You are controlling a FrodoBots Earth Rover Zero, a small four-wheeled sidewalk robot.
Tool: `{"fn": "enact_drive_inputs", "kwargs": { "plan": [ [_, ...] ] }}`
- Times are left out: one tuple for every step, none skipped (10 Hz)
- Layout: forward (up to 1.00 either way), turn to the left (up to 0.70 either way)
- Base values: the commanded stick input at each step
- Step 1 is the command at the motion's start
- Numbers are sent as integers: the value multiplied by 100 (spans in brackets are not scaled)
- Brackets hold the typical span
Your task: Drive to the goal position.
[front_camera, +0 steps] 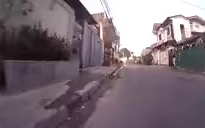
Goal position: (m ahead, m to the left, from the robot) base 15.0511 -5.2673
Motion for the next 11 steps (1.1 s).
{"fn": "enact_drive_inputs", "kwargs": {
  "plan": [
    [0,0],
    [0,0],
    [0,-55],
    [0,-99],
    [0,-100],
    [18,-86],
    [66,-57],
    [100,-40],
    [100,-40],
    [100,-40],
    [100,-40]
  ]
}}
